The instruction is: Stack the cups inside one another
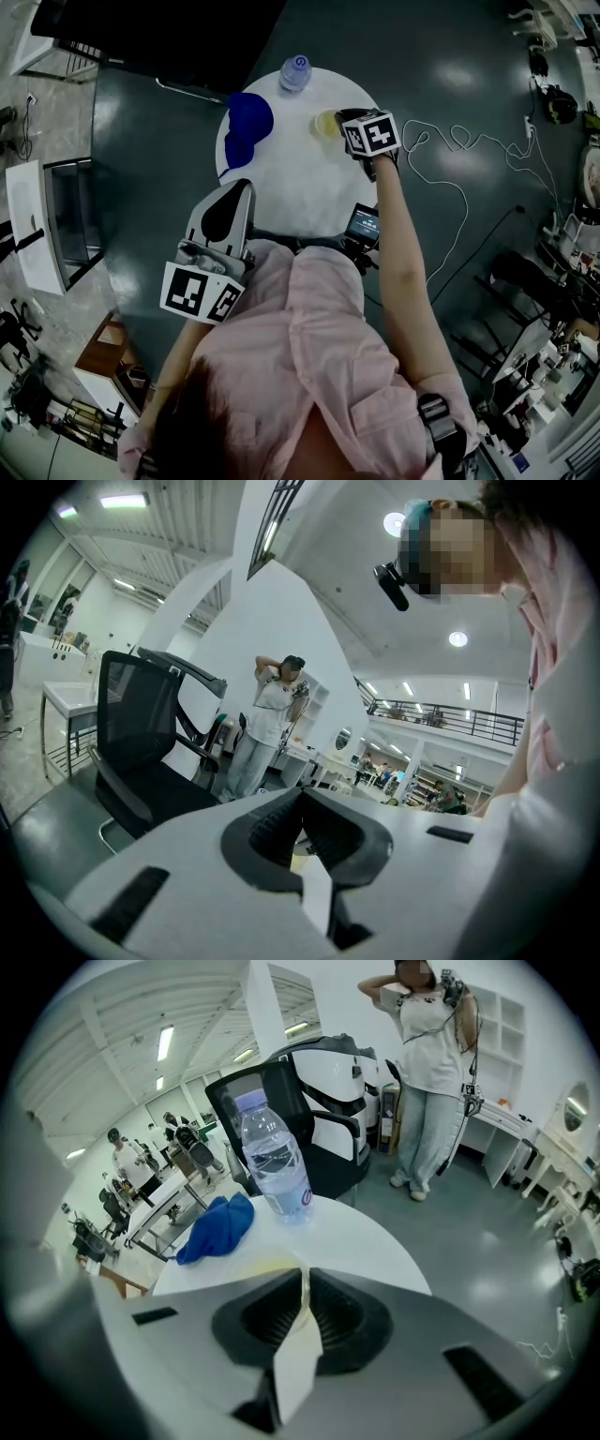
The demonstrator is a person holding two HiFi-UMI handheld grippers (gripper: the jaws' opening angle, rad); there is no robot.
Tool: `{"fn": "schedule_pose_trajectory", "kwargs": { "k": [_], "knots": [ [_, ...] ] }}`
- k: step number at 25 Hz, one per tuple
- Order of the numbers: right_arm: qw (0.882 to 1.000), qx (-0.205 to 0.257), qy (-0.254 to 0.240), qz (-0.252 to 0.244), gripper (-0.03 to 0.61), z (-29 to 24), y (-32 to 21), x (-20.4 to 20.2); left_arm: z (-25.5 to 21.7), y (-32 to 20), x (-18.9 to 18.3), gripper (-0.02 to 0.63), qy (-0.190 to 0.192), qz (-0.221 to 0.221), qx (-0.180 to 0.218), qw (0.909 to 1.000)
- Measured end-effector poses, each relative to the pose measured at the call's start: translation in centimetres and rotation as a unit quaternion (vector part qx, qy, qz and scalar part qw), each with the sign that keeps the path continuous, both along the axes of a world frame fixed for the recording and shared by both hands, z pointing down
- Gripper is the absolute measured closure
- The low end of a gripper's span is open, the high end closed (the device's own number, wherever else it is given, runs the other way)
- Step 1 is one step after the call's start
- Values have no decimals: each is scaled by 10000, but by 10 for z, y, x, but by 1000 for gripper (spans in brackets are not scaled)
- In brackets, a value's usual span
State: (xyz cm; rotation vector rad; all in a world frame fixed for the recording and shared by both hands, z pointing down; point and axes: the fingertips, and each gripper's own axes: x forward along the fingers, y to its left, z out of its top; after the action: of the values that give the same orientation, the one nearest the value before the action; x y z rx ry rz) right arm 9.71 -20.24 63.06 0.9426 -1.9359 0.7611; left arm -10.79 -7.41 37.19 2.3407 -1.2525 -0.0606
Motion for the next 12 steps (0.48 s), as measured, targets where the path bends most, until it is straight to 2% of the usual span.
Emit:
{"fn": "schedule_pose_trajectory", "kwargs": {
  "k": [4,12],
  "knots": [
    [9997,110,-27,-215,534,-5,2,-8,1,0,0,597,4,-1,-4,10000],
    [9994,206,0,-273,534,-4,2,-9,0,1,0,597,11,3,8,10000]
  ]
}}
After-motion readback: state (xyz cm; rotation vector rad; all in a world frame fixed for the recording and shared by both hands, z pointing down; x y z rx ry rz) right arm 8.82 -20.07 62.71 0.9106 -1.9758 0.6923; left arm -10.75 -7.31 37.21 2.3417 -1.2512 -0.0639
